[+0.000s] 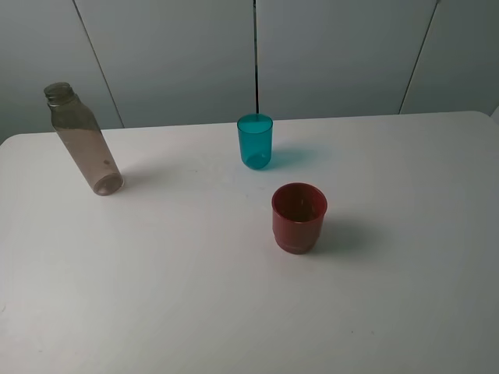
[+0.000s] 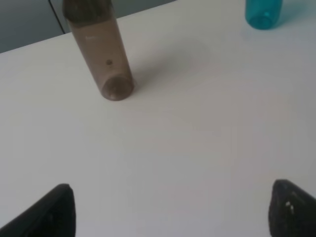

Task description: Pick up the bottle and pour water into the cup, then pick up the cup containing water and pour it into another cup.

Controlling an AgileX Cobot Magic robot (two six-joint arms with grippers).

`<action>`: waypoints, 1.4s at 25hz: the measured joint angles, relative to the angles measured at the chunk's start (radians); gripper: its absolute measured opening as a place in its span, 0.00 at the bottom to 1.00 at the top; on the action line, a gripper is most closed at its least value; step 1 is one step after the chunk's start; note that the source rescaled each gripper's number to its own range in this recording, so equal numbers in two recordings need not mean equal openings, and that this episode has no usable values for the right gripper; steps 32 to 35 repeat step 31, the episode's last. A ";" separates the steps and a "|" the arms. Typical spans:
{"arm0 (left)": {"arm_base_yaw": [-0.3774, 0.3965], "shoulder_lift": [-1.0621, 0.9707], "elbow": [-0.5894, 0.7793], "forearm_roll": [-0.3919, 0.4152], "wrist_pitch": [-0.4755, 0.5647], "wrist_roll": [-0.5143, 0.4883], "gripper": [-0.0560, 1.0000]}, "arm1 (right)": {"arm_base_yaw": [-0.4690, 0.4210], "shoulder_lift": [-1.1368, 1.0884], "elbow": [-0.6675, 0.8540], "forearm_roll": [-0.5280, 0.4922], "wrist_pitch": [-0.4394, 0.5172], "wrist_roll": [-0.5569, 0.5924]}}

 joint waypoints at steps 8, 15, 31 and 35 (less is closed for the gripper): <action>0.220 0.000 0.002 -0.017 -0.007 0.020 0.99 | 0.000 0.000 0.000 0.000 0.000 0.000; 0.299 0.000 0.002 -0.028 -0.007 0.032 0.99 | 0.000 0.000 0.000 0.000 0.000 0.000; 0.305 0.000 0.002 -0.029 -0.007 0.036 0.99 | 0.000 0.000 0.000 0.000 0.000 0.000; 0.305 0.000 0.002 -0.029 -0.007 0.036 0.99 | 0.000 0.000 0.000 0.000 0.000 0.000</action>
